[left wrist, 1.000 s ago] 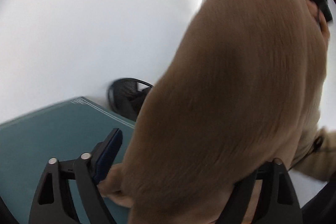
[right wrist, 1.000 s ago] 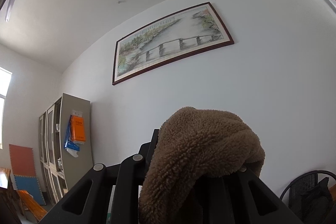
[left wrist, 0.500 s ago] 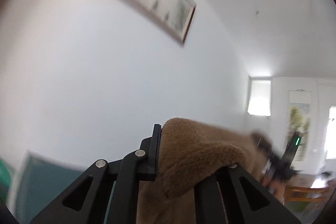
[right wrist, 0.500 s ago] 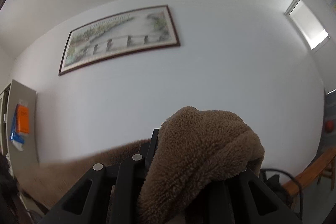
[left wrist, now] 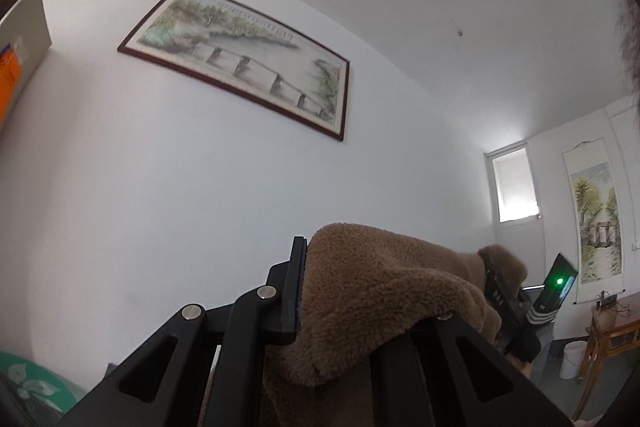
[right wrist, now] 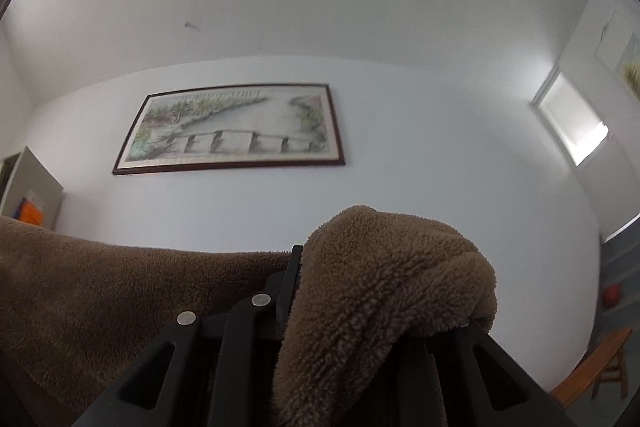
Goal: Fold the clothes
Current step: 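Hold the fleece up with both tools and shake it to hang open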
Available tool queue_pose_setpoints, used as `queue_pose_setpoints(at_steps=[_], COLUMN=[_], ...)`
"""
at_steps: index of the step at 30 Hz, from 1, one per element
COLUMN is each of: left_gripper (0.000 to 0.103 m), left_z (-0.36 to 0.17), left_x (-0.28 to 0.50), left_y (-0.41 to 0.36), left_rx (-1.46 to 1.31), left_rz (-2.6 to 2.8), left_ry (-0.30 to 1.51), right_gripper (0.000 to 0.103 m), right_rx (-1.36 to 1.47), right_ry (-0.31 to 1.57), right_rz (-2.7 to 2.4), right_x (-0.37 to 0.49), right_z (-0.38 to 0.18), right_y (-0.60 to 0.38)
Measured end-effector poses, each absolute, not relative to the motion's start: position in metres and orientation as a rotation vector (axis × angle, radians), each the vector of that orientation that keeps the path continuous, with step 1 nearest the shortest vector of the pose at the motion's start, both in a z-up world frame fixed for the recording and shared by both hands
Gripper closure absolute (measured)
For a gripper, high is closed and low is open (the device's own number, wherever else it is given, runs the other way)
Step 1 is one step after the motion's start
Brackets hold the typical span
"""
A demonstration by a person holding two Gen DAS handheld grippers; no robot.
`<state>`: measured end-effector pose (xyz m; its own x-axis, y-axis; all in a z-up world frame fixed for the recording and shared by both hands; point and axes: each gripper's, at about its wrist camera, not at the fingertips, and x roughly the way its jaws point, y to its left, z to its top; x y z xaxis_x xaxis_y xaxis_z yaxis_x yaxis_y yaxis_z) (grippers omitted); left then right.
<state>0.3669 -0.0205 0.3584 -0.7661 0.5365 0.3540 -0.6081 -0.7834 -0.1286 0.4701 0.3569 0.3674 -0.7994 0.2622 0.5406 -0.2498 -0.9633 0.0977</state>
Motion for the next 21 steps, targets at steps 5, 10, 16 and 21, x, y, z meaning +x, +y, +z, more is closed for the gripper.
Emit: queue_pose_setpoints(at_steps=[5, 10, 16, 21], left_gripper=[0.091, 0.091, 0.087, 0.087], left_z=[0.337, 0.332, 0.353, 0.359], left_x=[0.372, 0.389, 0.417, 0.452], left_y=[-0.057, -0.082, -0.105, -0.095], left_rx=[0.333, 0.453, 0.662, 0.879], left_rz=[2.512, 2.59, 2.615, 2.642], left_ry=[-0.459, -0.569, -0.535, -0.369], right_gripper=[0.084, 0.084, 0.084, 0.084], right_rx=[0.838, 0.981, 1.065, 1.067], right_ry=[-0.014, -0.237, -0.358, -0.323], right_rz=[2.763, 2.659, 2.648, 2.656], right_x=[0.473, 0.495, 0.514, 0.52], right_z=[0.365, 0.346, 0.344, 0.341], right_y=[0.34, 0.293, 0.26, 0.259])
